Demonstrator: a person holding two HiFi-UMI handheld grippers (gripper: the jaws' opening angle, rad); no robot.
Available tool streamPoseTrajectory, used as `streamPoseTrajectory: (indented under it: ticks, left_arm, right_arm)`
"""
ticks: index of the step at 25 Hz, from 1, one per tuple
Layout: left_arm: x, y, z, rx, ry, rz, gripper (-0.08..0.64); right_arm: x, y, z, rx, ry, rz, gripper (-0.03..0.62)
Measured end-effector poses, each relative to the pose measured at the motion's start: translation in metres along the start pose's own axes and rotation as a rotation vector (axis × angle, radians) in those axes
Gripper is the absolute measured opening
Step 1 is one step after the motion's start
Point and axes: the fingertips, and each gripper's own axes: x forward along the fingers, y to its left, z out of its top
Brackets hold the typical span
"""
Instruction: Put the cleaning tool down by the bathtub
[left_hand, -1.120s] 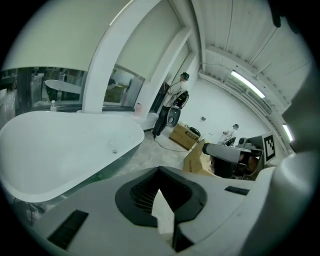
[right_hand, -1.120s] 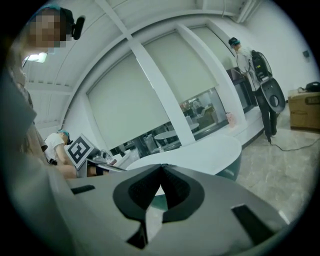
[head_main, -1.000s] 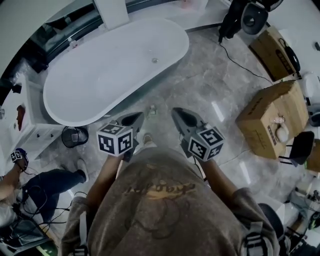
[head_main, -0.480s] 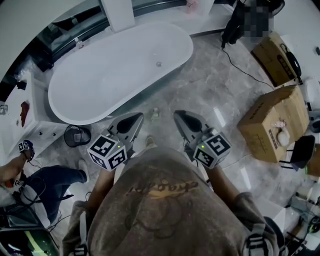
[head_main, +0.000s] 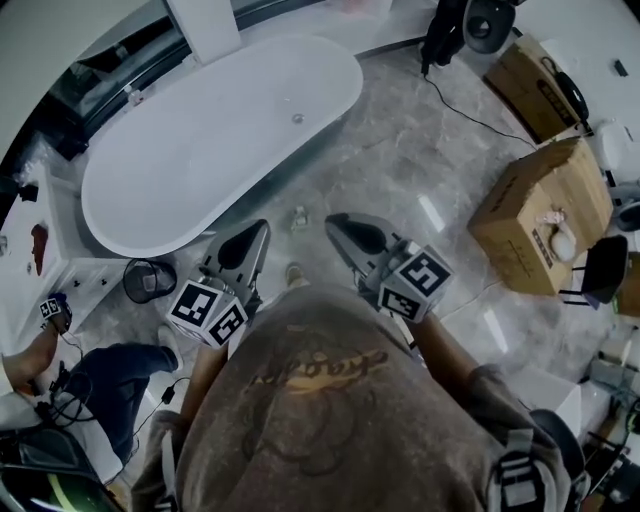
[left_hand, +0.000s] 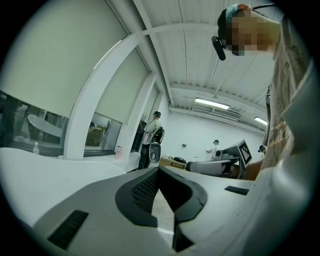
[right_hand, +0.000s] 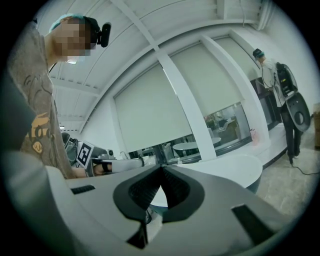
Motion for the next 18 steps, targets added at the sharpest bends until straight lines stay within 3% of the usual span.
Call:
streamPoseTrajectory:
  ticks: [18]
  left_arm:
    - [0.007, 0.008, -0.015, 0.0, 0.012, 0.053, 0.002]
  right_arm:
    - [0.001, -0.01, -0.008, 0.033, 0.02, 0.024, -0.002]
